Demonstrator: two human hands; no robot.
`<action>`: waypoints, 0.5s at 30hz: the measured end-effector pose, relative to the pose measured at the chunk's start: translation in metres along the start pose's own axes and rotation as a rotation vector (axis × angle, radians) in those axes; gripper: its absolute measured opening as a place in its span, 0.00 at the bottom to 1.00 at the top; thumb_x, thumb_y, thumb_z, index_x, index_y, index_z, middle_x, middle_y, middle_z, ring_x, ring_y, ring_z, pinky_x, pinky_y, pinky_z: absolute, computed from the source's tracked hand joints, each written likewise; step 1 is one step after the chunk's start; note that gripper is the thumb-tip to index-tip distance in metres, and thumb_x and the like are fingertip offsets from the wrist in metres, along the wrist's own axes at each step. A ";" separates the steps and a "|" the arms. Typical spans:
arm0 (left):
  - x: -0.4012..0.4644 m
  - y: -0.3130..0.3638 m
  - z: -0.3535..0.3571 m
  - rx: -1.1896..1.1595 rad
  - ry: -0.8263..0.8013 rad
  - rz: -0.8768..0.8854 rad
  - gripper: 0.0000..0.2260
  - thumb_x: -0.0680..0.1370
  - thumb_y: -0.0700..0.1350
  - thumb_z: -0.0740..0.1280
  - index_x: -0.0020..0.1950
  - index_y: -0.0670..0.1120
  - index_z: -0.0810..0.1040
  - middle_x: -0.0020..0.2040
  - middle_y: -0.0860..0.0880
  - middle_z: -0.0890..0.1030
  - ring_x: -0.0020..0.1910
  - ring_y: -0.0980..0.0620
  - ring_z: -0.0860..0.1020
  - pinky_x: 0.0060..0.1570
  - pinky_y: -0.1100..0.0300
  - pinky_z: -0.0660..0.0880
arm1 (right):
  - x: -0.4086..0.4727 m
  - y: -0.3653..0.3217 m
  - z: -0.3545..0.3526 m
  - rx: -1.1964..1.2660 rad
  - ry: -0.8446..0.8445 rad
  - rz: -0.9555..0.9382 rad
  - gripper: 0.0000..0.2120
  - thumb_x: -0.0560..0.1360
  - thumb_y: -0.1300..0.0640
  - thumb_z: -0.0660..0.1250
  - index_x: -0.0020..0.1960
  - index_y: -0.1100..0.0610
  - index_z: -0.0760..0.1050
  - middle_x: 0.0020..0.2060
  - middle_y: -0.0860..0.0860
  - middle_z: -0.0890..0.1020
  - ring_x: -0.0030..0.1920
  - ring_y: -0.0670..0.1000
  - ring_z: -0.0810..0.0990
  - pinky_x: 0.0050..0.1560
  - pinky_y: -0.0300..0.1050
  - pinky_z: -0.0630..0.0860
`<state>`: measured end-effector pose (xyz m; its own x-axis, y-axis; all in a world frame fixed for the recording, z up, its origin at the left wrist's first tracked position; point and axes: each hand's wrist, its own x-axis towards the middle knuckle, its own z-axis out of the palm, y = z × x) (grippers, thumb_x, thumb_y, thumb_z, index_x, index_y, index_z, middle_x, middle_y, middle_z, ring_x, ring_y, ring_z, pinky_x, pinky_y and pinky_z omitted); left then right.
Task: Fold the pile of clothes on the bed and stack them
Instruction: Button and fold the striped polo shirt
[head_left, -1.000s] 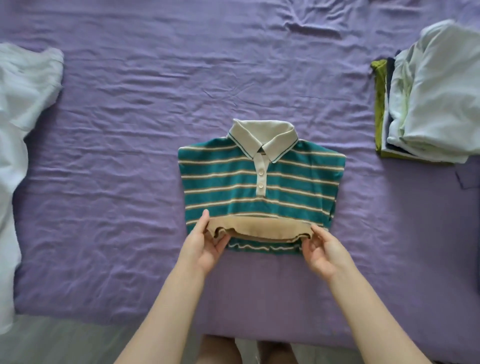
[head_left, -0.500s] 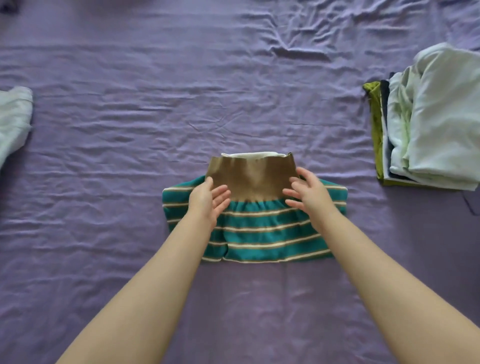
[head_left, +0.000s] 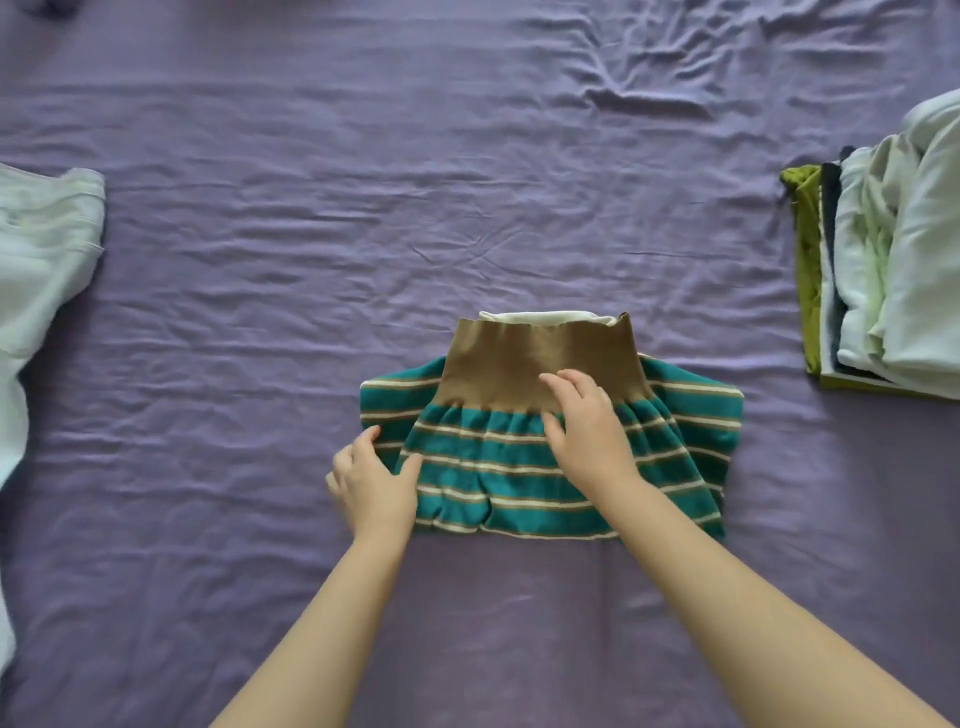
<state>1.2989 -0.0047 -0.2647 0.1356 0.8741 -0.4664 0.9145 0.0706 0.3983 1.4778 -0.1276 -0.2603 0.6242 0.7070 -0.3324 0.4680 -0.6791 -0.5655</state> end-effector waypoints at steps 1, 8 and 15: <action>-0.002 -0.008 -0.003 -0.004 -0.004 -0.050 0.31 0.72 0.48 0.74 0.71 0.43 0.66 0.66 0.40 0.71 0.66 0.41 0.67 0.65 0.52 0.61 | -0.006 -0.008 0.009 0.078 -0.009 -0.050 0.21 0.78 0.62 0.63 0.70 0.56 0.69 0.64 0.52 0.72 0.60 0.51 0.72 0.62 0.44 0.69; -0.012 -0.029 -0.007 -0.598 -0.377 -0.370 0.23 0.72 0.41 0.75 0.64 0.42 0.71 0.56 0.46 0.79 0.49 0.51 0.79 0.43 0.58 0.78 | -0.024 -0.042 0.065 0.256 -0.253 0.024 0.24 0.79 0.62 0.61 0.74 0.56 0.63 0.72 0.50 0.63 0.61 0.51 0.72 0.68 0.46 0.66; 0.014 -0.060 -0.043 -0.865 -0.400 -0.344 0.07 0.75 0.32 0.68 0.48 0.42 0.80 0.41 0.47 0.83 0.42 0.50 0.79 0.43 0.59 0.74 | -0.012 -0.054 0.057 0.053 -0.281 0.017 0.23 0.79 0.58 0.61 0.73 0.56 0.64 0.72 0.51 0.64 0.65 0.51 0.69 0.70 0.45 0.63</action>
<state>1.2300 0.0236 -0.2612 0.1796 0.5267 -0.8309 0.3595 0.7510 0.5538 1.4100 -0.0882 -0.2690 0.4309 0.7274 -0.5340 0.4210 -0.6855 -0.5940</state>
